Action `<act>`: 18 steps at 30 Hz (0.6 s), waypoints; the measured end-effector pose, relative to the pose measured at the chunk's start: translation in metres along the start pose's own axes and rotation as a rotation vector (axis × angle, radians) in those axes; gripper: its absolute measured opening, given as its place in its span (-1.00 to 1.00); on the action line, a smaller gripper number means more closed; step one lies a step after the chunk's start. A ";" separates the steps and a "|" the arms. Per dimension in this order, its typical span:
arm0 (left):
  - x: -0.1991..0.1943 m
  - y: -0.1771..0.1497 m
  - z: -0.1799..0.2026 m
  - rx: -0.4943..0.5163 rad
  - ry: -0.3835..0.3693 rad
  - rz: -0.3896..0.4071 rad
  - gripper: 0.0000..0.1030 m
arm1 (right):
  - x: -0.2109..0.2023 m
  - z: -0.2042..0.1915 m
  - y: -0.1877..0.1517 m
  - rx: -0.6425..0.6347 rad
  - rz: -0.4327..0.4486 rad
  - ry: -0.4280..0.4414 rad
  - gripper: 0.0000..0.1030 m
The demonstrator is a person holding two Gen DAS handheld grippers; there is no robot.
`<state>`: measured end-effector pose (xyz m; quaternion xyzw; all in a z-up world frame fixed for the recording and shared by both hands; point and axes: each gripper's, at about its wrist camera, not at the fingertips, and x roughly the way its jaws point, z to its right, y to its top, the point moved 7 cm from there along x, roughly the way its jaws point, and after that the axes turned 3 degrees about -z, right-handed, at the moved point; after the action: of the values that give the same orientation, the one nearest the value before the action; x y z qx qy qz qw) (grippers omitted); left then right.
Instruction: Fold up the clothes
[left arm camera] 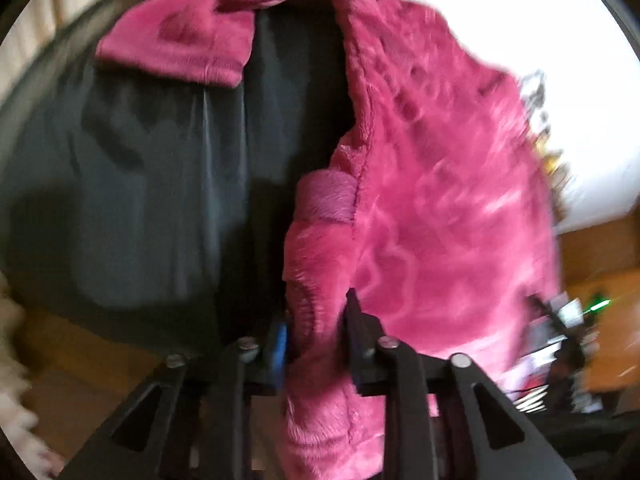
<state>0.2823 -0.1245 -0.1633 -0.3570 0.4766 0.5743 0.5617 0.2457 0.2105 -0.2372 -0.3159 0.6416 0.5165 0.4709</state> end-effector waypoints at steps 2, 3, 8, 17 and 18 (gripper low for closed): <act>0.000 0.000 0.001 0.052 0.064 -0.005 -0.24 | -0.002 0.017 -0.009 0.022 -0.002 -0.016 0.84; 0.001 0.000 0.002 0.069 0.082 -0.007 -0.24 | -0.003 0.025 -0.014 0.033 -0.003 -0.026 0.84; 0.000 0.002 0.007 0.083 0.117 -0.012 -0.23 | -0.017 0.079 -0.036 0.125 0.002 -0.087 0.84; -0.008 -0.010 0.006 0.009 0.087 0.020 0.02 | -0.033 0.062 -0.070 0.166 -0.020 0.174 0.84; -0.010 -0.012 0.005 0.000 0.078 0.025 0.08 | -0.035 0.058 -0.071 0.157 -0.027 0.197 0.84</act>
<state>0.2958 -0.1238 -0.1539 -0.3731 0.5024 0.5670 0.5357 0.3376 0.2440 -0.2323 -0.3357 0.7191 0.4247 0.4357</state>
